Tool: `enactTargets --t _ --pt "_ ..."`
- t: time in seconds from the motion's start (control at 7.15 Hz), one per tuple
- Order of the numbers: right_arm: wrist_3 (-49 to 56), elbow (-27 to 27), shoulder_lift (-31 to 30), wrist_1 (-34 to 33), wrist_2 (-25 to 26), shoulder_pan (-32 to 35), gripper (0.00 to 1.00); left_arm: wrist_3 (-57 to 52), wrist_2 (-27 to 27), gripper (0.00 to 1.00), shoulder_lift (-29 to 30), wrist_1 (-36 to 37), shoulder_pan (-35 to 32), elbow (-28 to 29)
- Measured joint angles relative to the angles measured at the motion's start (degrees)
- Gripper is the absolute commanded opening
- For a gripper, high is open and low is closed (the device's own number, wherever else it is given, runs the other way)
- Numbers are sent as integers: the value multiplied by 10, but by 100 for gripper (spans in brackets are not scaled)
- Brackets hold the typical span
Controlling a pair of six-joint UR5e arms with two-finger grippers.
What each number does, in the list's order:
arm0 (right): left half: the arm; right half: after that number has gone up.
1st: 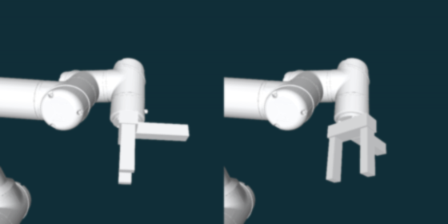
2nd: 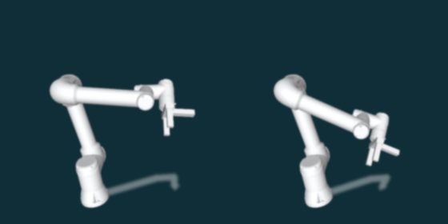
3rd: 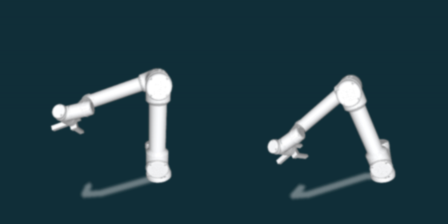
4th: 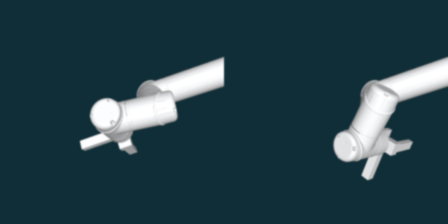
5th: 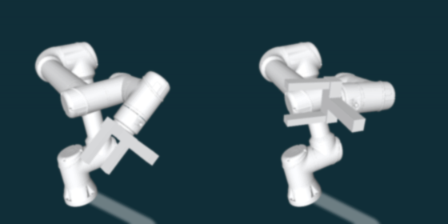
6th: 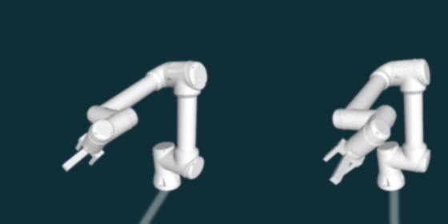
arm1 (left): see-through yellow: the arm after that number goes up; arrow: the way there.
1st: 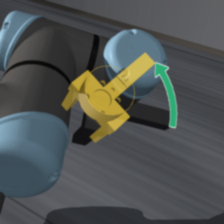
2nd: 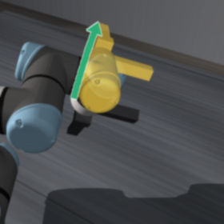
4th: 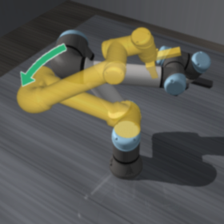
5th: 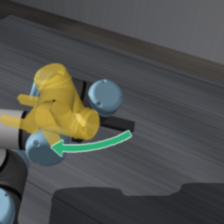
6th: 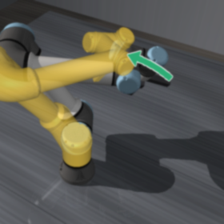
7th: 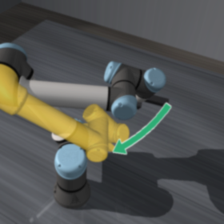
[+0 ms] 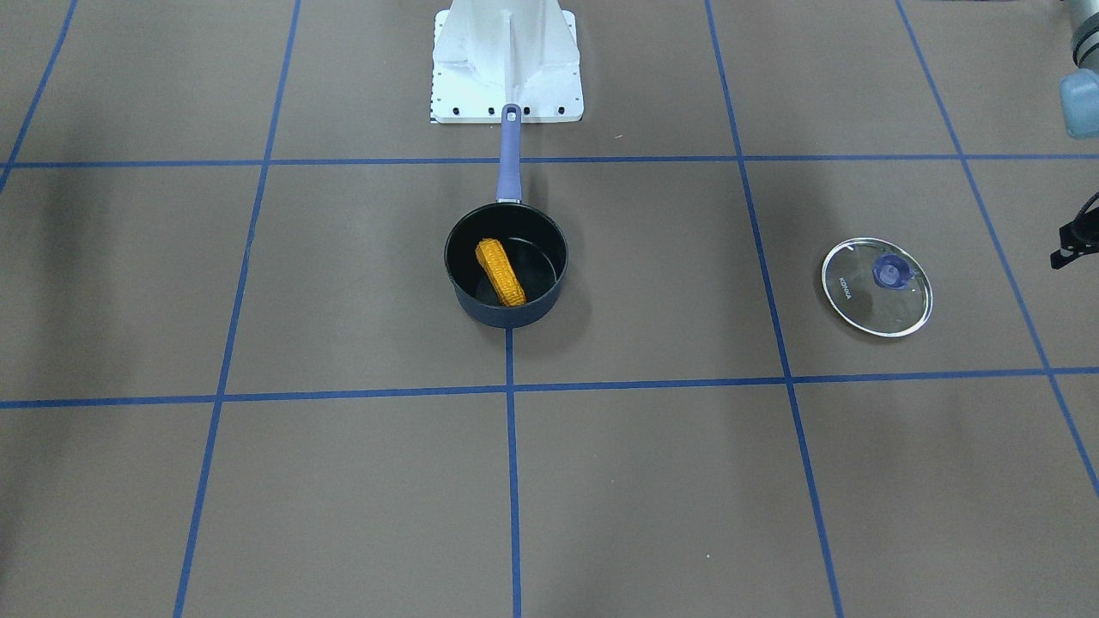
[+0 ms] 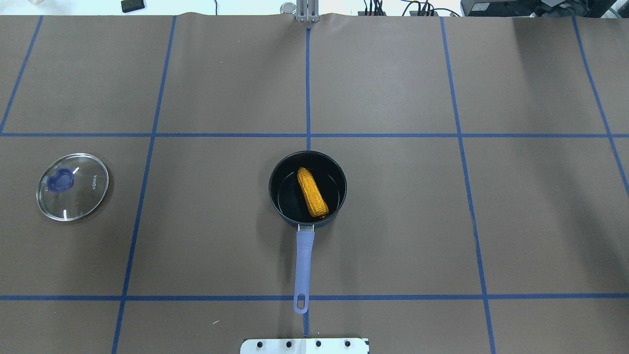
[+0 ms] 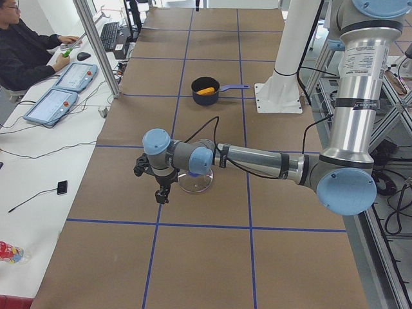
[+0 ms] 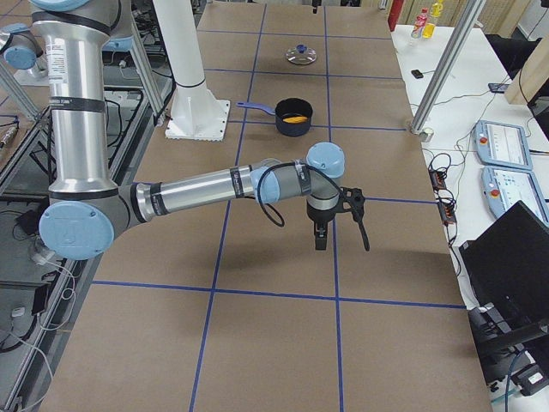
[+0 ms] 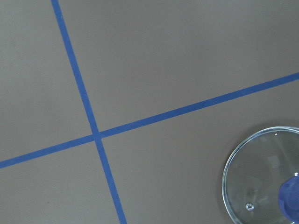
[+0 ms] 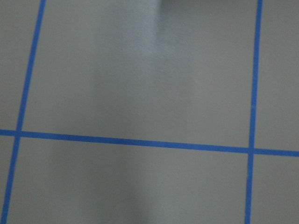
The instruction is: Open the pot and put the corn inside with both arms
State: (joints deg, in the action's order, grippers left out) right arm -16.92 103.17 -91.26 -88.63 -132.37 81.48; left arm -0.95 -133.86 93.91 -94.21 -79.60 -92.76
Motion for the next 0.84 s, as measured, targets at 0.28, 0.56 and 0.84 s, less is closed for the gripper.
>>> enactTargets --t 0.28,0.56,0.84 --pt "2 1 -24 3 -6 9 100 3 -1 99 -10 1 -2 -2" --pt "1 2 -27 3 -7 9 100 5 -1 99 -21 1 -4 -3" --pt "1 3 -28 4 -7 10 100 5 -1 99 -26 0 -5 -4"
